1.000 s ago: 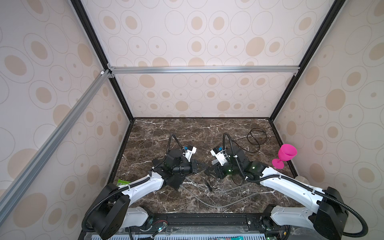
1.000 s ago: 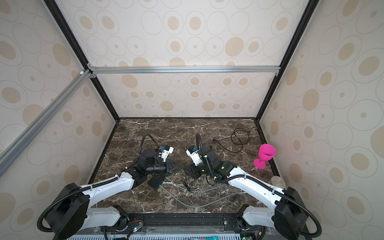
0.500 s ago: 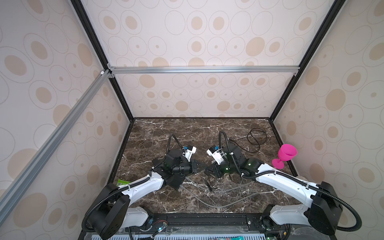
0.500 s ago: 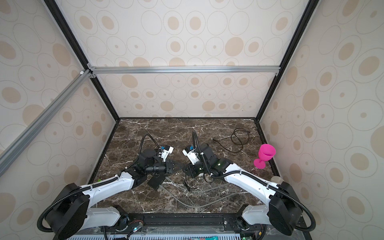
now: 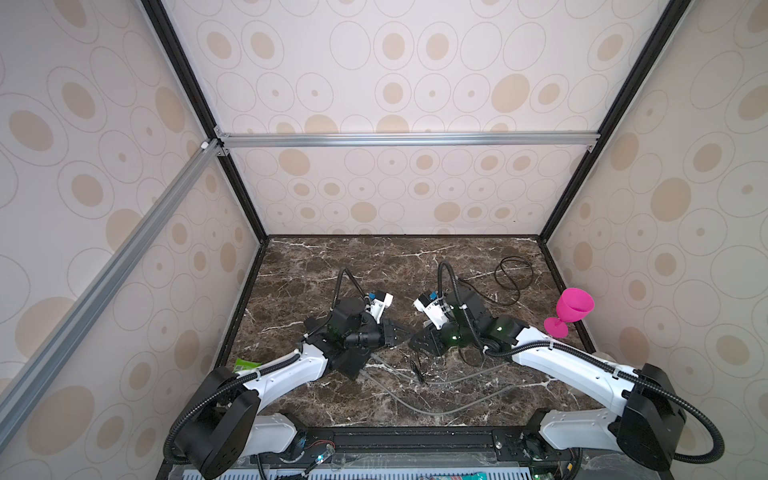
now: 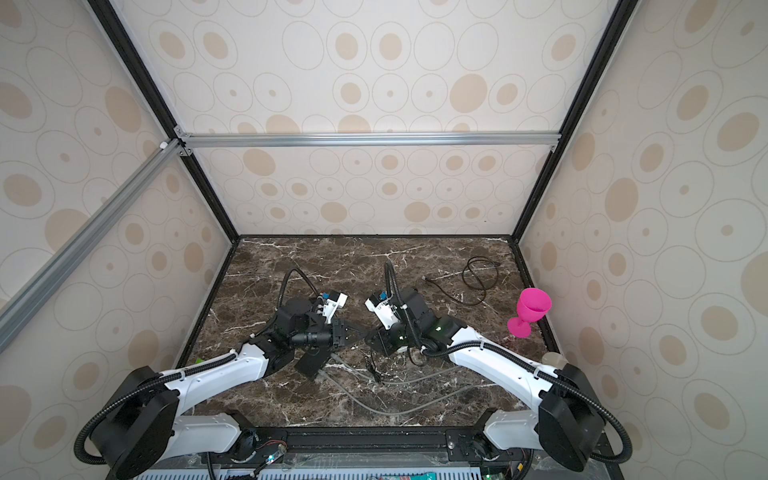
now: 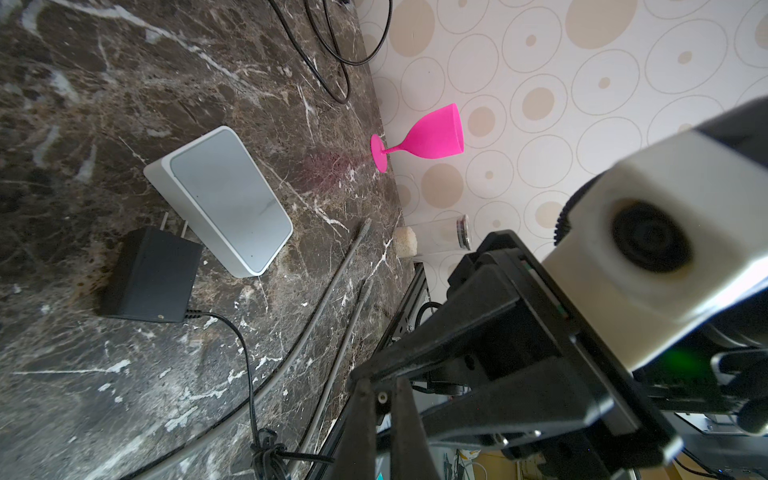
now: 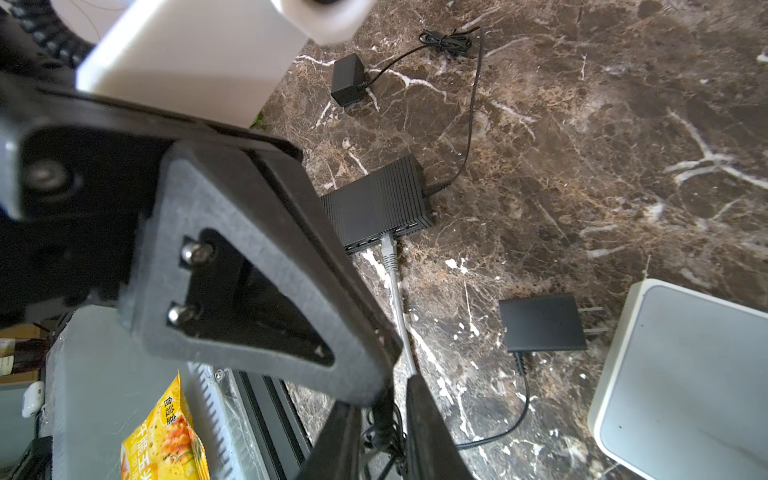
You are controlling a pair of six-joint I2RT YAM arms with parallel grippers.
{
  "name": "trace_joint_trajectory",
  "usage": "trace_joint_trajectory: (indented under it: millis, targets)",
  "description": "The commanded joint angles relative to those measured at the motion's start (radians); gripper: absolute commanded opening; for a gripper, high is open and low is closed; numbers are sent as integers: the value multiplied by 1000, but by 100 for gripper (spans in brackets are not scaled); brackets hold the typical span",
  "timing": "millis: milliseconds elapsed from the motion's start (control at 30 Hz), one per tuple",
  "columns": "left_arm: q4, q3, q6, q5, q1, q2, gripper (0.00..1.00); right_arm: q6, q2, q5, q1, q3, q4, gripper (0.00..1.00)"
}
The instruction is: Insert the plug into the switch port
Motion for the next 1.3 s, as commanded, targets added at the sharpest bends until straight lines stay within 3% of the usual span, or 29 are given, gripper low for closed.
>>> trace_joint_trajectory:
  millis: [0,633,667,833,1067,1267]
  targets:
    - [5,32,3,20,-5,-12,0,-9,-25,4,0,-6,-11,20]
    - [-7,32,11,10,-5,-10,0,-16,-24,-11,0,-28,-19,0]
    - [-10,33,12,9,-5,-11,5,-15,-25,-6,0,-31,-17,0]
    - [-200,92,109,-40,24,-56,96,-16,-61,22,-3,-43,-23,0]
    - [-345,70,194,-75,167,-168,98,-90,-157,-174,-25,-73,-77,0]
    - [-282,9,202,-104,173,-240,98,-67,-243,-294,-26,-105,-124,0]
